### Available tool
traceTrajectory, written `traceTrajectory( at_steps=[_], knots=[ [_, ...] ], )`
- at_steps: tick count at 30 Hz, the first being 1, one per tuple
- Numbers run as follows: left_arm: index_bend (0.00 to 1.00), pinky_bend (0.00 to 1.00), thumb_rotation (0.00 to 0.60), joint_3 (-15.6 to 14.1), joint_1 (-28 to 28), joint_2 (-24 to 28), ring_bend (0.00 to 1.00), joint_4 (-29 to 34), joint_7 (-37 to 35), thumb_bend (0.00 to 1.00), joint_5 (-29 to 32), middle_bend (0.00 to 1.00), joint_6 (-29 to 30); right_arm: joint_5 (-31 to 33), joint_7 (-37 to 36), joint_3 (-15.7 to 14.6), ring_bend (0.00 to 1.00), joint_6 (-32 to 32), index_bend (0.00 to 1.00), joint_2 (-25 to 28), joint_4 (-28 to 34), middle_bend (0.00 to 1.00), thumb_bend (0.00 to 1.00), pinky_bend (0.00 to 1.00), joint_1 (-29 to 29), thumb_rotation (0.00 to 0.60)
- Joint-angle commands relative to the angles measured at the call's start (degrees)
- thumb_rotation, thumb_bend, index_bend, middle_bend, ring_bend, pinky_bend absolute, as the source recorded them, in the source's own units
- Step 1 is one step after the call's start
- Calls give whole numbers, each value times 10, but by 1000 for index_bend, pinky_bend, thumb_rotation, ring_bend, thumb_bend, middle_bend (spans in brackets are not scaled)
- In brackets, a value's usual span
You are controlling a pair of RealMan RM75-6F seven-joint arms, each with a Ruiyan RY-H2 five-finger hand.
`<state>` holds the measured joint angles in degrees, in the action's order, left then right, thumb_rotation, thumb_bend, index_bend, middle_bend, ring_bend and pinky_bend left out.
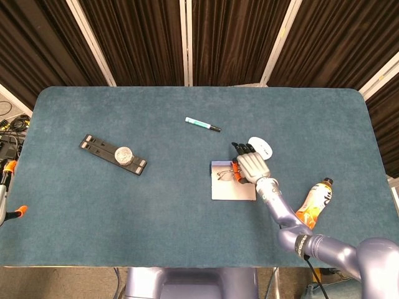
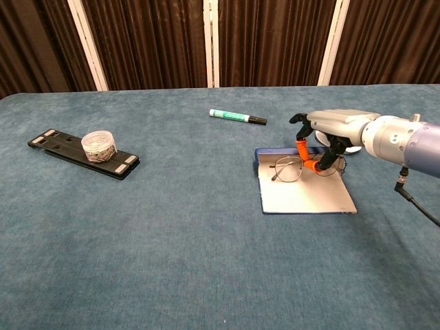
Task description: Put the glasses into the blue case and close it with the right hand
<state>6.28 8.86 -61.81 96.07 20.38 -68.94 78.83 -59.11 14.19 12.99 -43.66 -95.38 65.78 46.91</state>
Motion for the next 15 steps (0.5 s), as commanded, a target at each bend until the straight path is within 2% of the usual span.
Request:
traceTrajectory(
  at_steps=[1,12,15],
  knots=[
    [0,0,600,0,0,-1,0,0,1,0,1,0,1,0,-5,1,0,2,649,-2,-4,0,374,0,2,600],
    [0,0,600,-1,1,-1,0,-1,0,0,3,0,1,12,6,3,0,-9,651,-20,-25,0,374,0,6,600],
    [0,0,600,-1,2,-1,0,-2,0,0,4,0,0,13,9,5,0,-14,599,-26,-27,0,370,0,7,600]
  ],
)
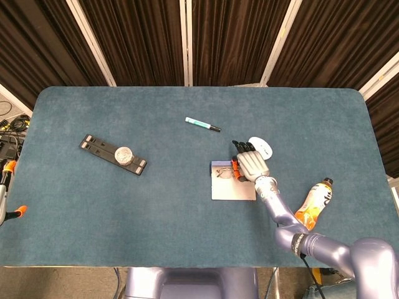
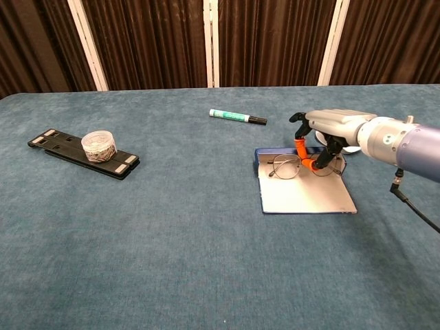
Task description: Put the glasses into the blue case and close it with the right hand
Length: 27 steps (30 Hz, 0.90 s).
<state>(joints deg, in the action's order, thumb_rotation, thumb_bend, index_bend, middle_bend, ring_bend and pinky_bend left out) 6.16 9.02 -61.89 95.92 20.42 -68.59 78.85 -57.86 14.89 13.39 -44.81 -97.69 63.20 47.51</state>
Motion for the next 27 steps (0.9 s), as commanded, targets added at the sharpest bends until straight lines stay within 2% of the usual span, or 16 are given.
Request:
traceTrajectory(
  at_steps=[1,5,8,13,18,23,27],
  knots=[
    [0,0,600,0,1,0,0,-1,0,0,1,0,-1,0,3,1,0,-5,551,-4,-1,0,369,0,1,600],
    [0,0,600,-1,1,0,0,-1,1,0,2,0,-1,1,9,4,0,-18,390,-9,-1,0,361,0,1,600],
    [0,0,600,-1,1,0,0,0,-1,0,2,0,-1,-10,17,4,0,-42,324,-13,-3,0,343,0,-2,600],
    [0,0,600,-1,3,1,0,-1,0,0,4,0,-4,-33,10,2,0,-73,283,-11,5,0,279,0,-10,600],
    [0,0,600,-2,3,1,0,0,0,0,3,0,-3,-55,-10,0,0,-84,261,7,37,0,184,0,-18,600],
    [0,0,600,-3,3,0,0,0,1,0,2,0,-2,-71,-6,-13,0,-80,128,17,56,0,45,0,-21,600],
    [0,0,600,-3,3,-1,0,-2,0,0,5,0,-3,-67,11,-22,0,-69,87,12,47,0,23,0,-19,600]
  ],
)
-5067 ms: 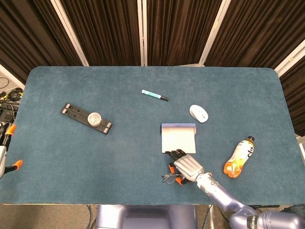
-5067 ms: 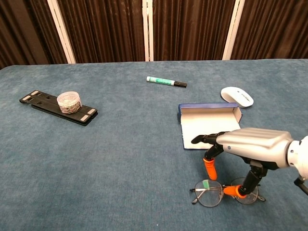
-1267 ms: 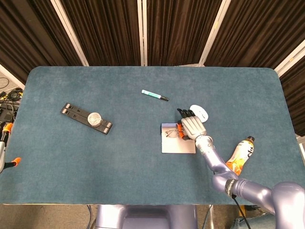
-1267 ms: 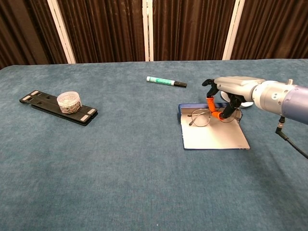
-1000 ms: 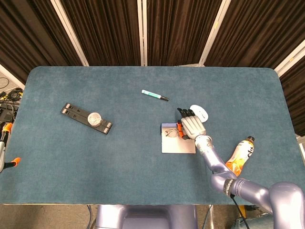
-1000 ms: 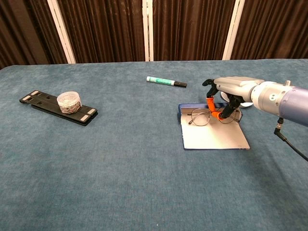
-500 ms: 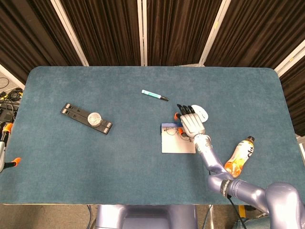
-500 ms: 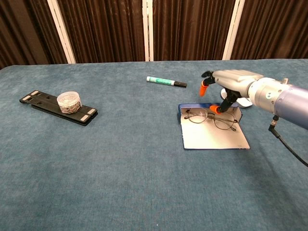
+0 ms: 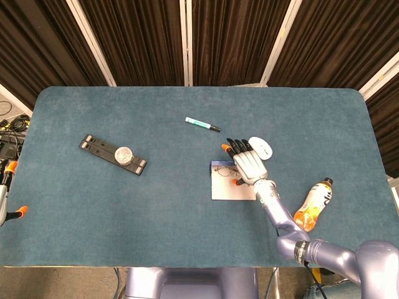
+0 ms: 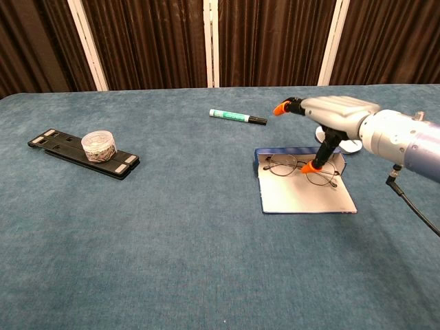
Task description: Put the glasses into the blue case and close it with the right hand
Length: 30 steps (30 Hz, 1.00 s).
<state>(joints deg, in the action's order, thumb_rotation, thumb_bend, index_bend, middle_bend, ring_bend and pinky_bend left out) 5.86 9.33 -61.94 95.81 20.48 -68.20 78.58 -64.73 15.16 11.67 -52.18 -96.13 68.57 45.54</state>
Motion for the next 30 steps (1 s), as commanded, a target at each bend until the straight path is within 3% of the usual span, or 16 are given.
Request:
traceTrajectory(
  at_steps=[1,15,30],
  knots=[
    [0,0,600,0,0,0,0,-1,0,0,2,0,-1,3,11,-6,0,6,79,-6,-12,0,23,0,1,600],
    [0,0,600,2,5,-3,0,-8,1,0,12,0,-8,13,15,-7,0,31,70,-43,-97,0,23,0,7,600],
    [0,0,600,3,9,-7,0,-13,8,0,22,0,-14,12,-10,15,0,39,71,-69,-166,0,23,0,18,600]
  ],
)
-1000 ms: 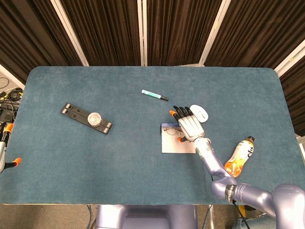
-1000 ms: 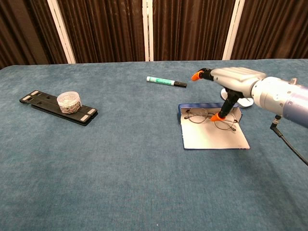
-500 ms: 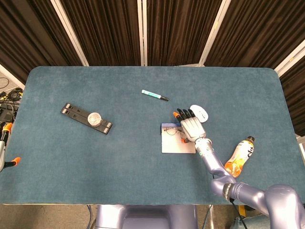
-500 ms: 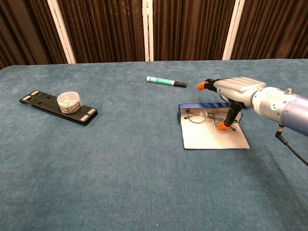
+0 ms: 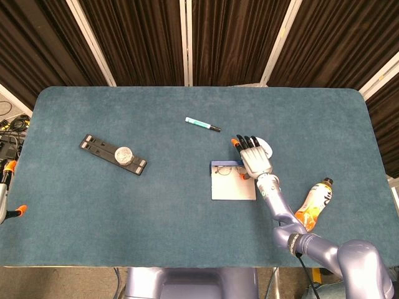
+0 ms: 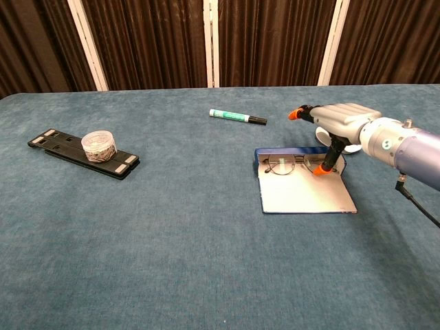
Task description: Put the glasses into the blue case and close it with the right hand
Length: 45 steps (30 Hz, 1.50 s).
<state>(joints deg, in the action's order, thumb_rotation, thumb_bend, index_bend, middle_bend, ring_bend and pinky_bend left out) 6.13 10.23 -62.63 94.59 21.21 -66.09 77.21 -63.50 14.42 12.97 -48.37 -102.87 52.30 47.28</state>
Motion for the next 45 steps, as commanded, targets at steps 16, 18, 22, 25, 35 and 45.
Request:
traceTrajectory(
  at_steps=[16,18,22,25,35,45],
  knots=[
    [0,0,600,-3,1,-1,0,4,3,0,-1,0,1,-53,-11,-19,0,-48,93,62,111,0,24,0,-30,600],
    [0,0,600,-4,1,0,0,5,2,0,-4,0,2,-63,-4,-31,0,-56,106,82,144,0,24,0,-40,600],
    [0,0,600,-6,-2,3,0,9,-2,0,-11,0,8,-83,15,-57,0,-70,119,115,204,0,25,0,-59,600],
    [0,0,600,-7,-4,4,0,11,-5,0,-17,0,12,-92,27,-70,0,-79,124,126,233,0,29,0,-69,600],
    [0,0,600,-11,-10,10,0,15,-17,0,-30,0,20,-120,52,-97,0,-88,145,104,233,0,41,0,-80,600],
    [0,0,600,-9,-8,9,0,12,-17,0,-25,0,15,-136,51,-99,0,-83,171,79,208,0,58,0,-77,600]
  ],
)
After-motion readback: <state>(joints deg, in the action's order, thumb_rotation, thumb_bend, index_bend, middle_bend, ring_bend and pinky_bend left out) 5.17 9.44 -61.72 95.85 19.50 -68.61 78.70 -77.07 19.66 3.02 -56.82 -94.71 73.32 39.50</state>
